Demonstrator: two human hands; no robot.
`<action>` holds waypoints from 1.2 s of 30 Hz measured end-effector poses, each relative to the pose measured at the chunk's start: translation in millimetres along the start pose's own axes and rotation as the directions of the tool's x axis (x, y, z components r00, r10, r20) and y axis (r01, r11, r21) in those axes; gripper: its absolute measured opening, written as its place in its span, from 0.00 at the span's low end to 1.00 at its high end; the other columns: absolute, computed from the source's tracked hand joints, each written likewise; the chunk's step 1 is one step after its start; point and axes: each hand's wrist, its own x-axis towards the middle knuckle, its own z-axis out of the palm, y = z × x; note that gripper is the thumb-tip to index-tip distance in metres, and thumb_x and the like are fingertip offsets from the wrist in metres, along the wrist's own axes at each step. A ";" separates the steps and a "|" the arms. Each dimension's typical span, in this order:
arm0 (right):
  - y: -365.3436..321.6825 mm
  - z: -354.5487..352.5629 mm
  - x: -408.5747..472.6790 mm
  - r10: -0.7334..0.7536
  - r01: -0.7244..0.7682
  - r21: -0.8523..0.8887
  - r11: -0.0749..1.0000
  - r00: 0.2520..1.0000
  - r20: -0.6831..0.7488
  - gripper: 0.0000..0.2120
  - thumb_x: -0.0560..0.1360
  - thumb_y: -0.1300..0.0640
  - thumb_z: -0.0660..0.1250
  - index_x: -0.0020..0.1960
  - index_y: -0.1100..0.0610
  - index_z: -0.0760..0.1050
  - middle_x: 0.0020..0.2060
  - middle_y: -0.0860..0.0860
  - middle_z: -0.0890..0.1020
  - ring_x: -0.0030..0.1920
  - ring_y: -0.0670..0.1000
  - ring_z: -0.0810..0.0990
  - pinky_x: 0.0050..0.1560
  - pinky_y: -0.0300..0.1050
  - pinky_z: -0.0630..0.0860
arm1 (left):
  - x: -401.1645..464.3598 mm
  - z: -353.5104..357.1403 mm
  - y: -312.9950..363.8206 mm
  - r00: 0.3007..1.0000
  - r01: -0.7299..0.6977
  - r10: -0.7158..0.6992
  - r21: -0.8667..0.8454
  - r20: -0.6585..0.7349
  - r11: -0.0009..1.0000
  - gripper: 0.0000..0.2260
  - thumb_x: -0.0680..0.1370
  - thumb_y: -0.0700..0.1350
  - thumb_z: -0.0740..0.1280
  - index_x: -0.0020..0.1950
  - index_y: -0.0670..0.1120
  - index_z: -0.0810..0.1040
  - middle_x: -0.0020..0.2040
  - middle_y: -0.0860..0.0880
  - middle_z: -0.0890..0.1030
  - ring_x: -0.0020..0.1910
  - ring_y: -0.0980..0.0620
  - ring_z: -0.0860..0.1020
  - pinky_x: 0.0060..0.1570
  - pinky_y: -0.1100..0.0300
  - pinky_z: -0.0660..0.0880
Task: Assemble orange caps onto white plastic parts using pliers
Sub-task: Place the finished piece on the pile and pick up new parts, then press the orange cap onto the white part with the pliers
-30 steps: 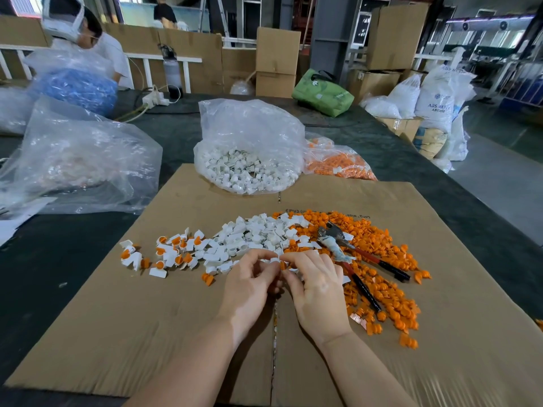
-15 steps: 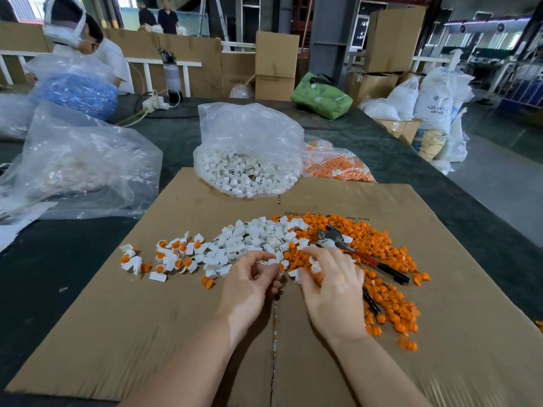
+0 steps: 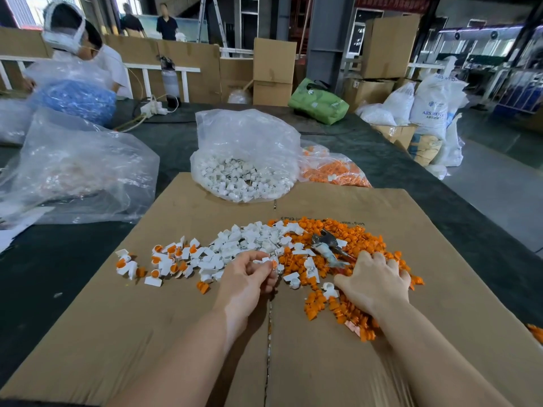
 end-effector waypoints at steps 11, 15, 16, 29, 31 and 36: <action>-36.2 -37.9 -25.2 -0.363 0.143 0.606 0.783 0.896 0.257 0.18 0.74 0.49 0.60 0.41 0.65 0.67 0.37 0.55 0.68 0.37 0.54 0.67 0.39 0.48 0.64 | 17.7 5.6 26.1 0.998 0.000 -0.011 -0.184 -0.060 0.983 0.02 0.77 0.35 0.65 0.48 0.41 0.74 0.30 0.48 0.78 0.27 0.55 0.74 0.29 0.65 0.73; -41.5 -41.6 -33.8 -0.404 -0.036 0.741 0.670 0.820 0.405 0.08 0.73 0.53 0.60 0.40 0.56 0.66 0.35 0.57 0.67 0.37 0.55 0.63 0.39 0.50 0.62 | 23.3 -0.7 30.6 0.994 0.009 -0.028 -0.175 -0.105 0.984 0.02 0.78 0.34 0.64 0.47 0.40 0.73 0.31 0.46 0.77 0.27 0.53 0.74 0.29 0.65 0.74; -42.1 -42.4 -34.6 -0.403 -0.084 0.752 0.654 0.802 0.440 0.08 0.73 0.53 0.60 0.40 0.57 0.66 0.35 0.57 0.68 0.37 0.55 0.65 0.38 0.50 0.65 | 24.6 -2.8 30.9 0.993 0.014 -0.035 -0.172 -0.116 0.985 0.02 0.78 0.34 0.63 0.47 0.40 0.73 0.32 0.45 0.77 0.27 0.53 0.74 0.30 0.64 0.74; -48.9 -42.2 -44.3 -0.449 -0.059 0.730 0.681 0.754 0.480 0.05 0.76 0.57 0.58 0.46 0.58 0.68 0.35 0.54 0.72 0.30 0.50 0.72 0.30 0.43 0.72 | 24.8 -5.8 31.5 0.988 0.038 -0.055 -0.125 -0.142 0.991 0.03 0.79 0.34 0.62 0.46 0.40 0.73 0.32 0.45 0.75 0.26 0.55 0.71 0.26 0.67 0.72; -49.5 -41.1 -45.5 -0.449 0.005 0.698 0.716 0.769 0.455 0.04 0.76 0.56 0.59 0.47 0.57 0.67 0.36 0.54 0.72 0.32 0.51 0.72 0.32 0.43 0.71 | 23.6 -4.4 30.9 0.988 0.046 -0.065 -0.139 -0.139 0.989 0.04 0.79 0.34 0.62 0.46 0.40 0.73 0.32 0.46 0.75 0.26 0.55 0.72 0.27 0.67 0.72; -48.3 -40.8 -43.8 -0.448 0.106 0.630 0.769 0.794 0.412 0.06 0.75 0.53 0.61 0.45 0.56 0.67 0.36 0.53 0.74 0.36 0.52 0.72 0.38 0.45 0.67 | 20.6 -0.9 29.6 0.986 0.069 -0.093 -0.172 -0.139 0.983 0.03 0.79 0.34 0.62 0.46 0.40 0.73 0.32 0.45 0.75 0.27 0.54 0.71 0.28 0.66 0.71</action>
